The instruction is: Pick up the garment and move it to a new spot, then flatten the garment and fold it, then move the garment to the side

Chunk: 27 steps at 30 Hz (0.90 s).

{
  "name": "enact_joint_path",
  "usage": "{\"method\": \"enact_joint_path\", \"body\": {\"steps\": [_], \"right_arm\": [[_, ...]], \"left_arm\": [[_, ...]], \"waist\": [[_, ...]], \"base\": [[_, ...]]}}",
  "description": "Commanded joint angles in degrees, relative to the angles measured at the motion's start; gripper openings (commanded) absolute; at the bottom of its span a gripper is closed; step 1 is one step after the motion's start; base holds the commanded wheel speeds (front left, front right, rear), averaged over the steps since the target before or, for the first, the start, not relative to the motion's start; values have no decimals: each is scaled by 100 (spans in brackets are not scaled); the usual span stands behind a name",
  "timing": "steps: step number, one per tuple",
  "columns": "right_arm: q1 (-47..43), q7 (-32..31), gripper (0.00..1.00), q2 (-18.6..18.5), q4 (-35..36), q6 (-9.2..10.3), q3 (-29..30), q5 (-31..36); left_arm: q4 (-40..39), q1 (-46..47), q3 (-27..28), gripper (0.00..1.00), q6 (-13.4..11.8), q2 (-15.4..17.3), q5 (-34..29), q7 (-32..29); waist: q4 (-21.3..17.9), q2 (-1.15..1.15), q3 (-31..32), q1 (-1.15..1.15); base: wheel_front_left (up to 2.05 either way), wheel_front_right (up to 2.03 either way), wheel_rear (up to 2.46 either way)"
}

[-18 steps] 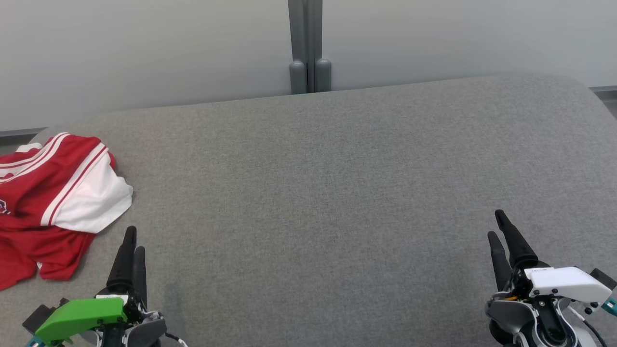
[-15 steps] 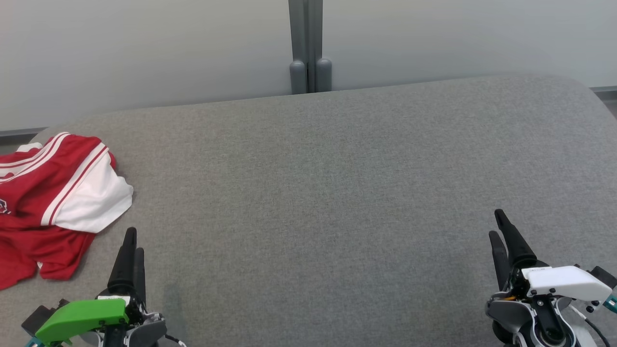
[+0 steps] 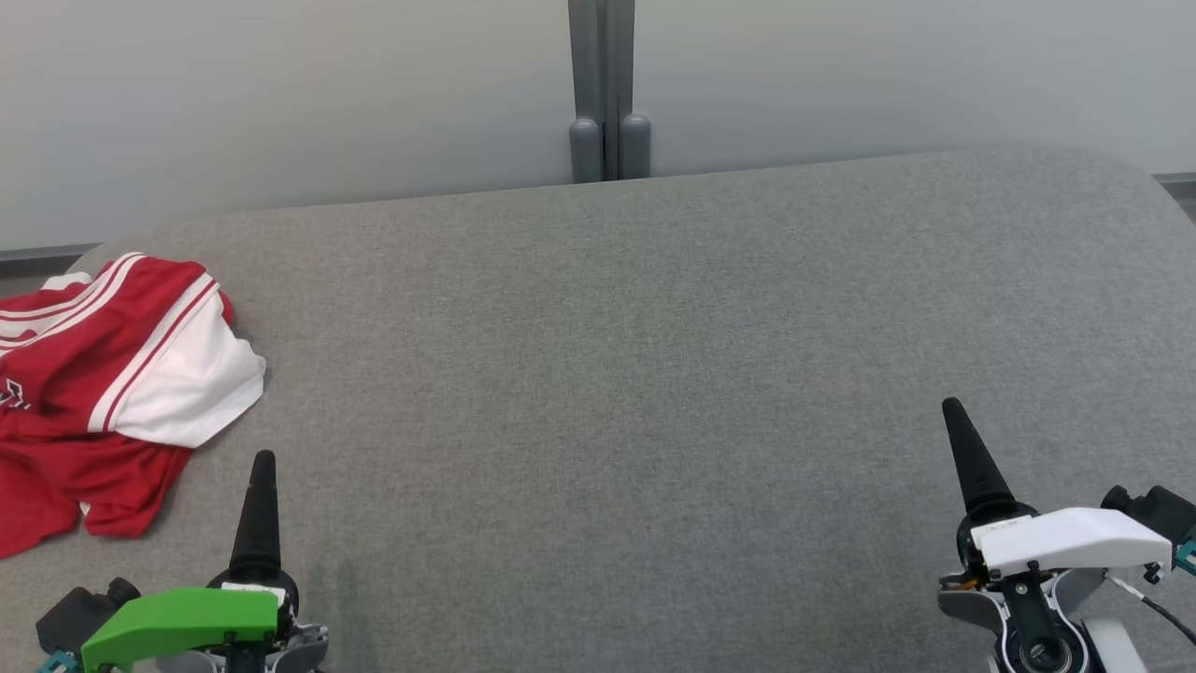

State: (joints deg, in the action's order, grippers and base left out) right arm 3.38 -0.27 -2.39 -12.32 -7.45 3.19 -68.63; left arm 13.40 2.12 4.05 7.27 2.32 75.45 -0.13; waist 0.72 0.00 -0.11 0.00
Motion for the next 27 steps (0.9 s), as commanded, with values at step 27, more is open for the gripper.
{"method": "enact_joint_path", "body": {"steps": [27], "right_arm": [[-109,597,100,-44,370,-3,-126,3381]], "left_arm": [[-328,-239,-175,100,18,109,-3150,586]], "waist": [[88,0,24,0]], "base": [[0,0,0]]}}
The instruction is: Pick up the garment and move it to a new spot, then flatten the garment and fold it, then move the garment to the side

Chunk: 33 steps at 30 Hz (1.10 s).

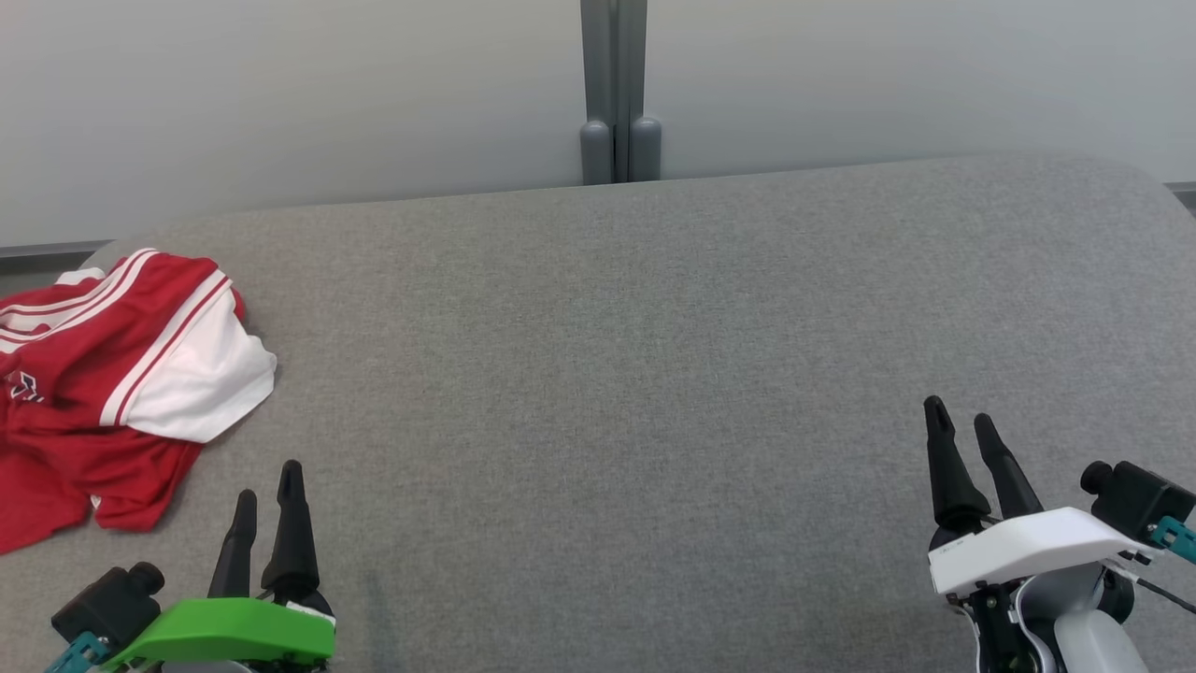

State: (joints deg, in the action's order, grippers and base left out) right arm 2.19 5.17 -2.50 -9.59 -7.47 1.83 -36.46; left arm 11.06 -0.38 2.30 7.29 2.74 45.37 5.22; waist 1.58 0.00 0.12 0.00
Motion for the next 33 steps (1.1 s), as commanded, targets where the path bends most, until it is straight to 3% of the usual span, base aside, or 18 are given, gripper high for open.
{"method": "enact_joint_path", "body": {"steps": [1,33], "right_arm": [[6,72,100,-33,98,-2,12,241],[-125,555,100,-44,135,-2,-26,2462]], "left_arm": [[-101,4,-6,100,16,71,-213,65],[-188,-215,-253,100,24,204,-2090,551]], "waist": [[6,0,0,0],[87,0,-5,0]], "base": [[0,0,0],[0,0,0]]}}
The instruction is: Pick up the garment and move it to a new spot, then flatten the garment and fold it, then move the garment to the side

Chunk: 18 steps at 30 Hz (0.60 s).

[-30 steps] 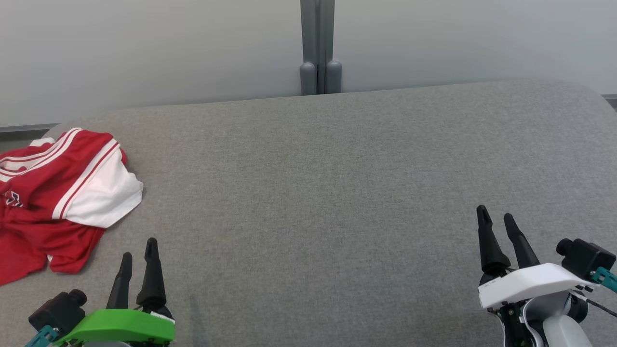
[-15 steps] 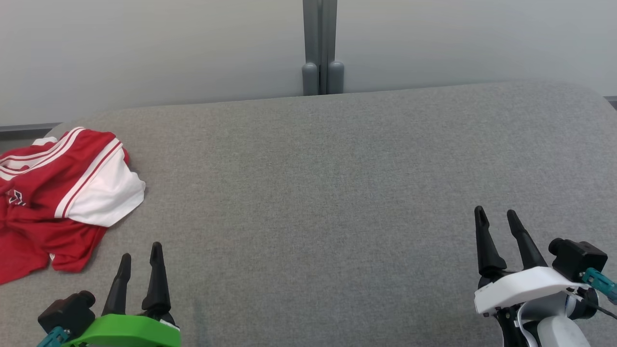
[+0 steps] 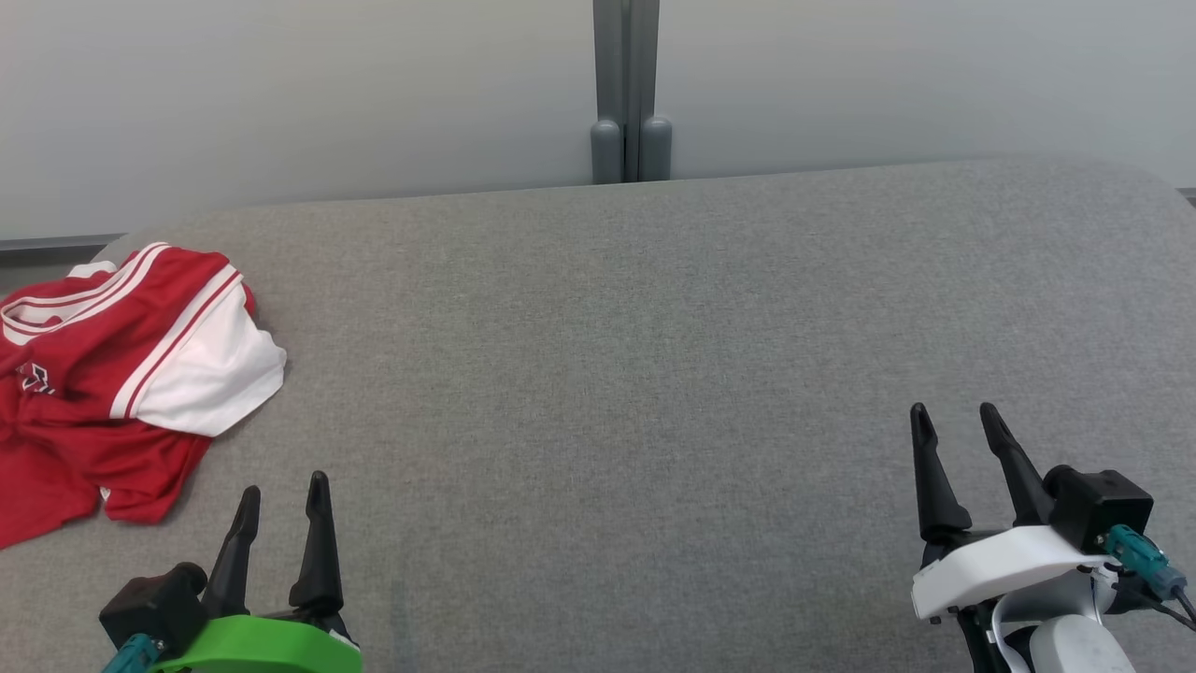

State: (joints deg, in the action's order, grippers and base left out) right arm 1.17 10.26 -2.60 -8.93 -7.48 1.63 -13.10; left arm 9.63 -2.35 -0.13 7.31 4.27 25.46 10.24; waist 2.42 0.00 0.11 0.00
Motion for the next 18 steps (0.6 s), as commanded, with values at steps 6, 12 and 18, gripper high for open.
{"method": "enact_joint_path", "body": {"steps": [6,12,18], "right_arm": [[-57,122,100,-36,88,-1,-25,446],[-72,198,100,-37,86,-1,-14,711],[-95,271,100,-36,58,-2,34,972]], "left_arm": [[-47,-49,-50,100,23,77,-390,118],[-29,-65,-101,100,24,109,-645,197],[30,-102,-171,100,22,138,-866,268]], "waist": [[25,0,-17,0],[41,0,-27,0],[56,0,-22,0]], "base": [[0,0,0],[0,0,0],[0,0,0]]}}
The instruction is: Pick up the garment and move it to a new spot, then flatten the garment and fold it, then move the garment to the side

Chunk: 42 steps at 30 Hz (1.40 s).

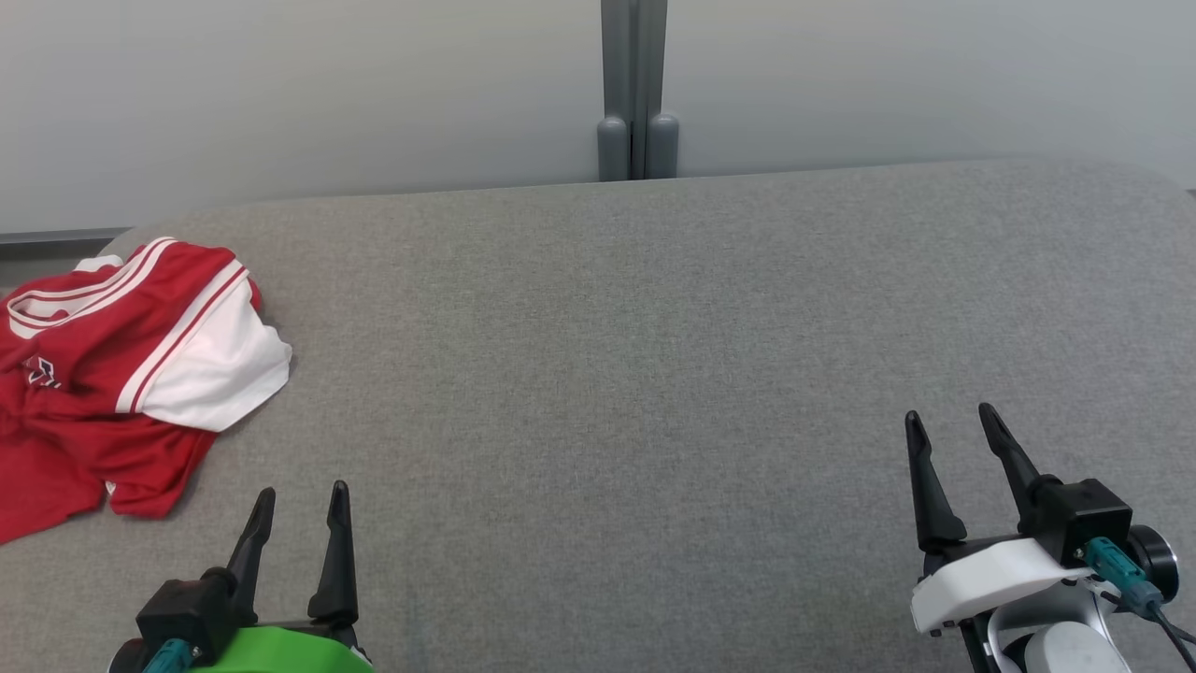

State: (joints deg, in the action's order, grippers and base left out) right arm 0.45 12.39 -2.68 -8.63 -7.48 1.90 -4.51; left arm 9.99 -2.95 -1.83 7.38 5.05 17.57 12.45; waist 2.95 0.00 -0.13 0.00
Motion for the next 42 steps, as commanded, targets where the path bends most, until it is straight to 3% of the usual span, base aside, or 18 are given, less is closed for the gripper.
{"method": "enact_joint_path", "body": {"steps": [1,23,42], "right_arm": [[-29,64,100,-29,22,-1,14,147],[-127,297,100,-31,-178,-1,108,579],[-134,285,100,-31,-236,-1,102,358]], "left_arm": [[0,-48,-15,100,16,64,-117,57],[84,-166,-118,100,20,108,-730,294],[108,-163,-161,100,20,116,-619,271]], "waist": [[6,0,4,0],[58,0,56,0],[81,0,57,0]], "base": [[0,0,0],[0,0,0],[0,0,0]]}}
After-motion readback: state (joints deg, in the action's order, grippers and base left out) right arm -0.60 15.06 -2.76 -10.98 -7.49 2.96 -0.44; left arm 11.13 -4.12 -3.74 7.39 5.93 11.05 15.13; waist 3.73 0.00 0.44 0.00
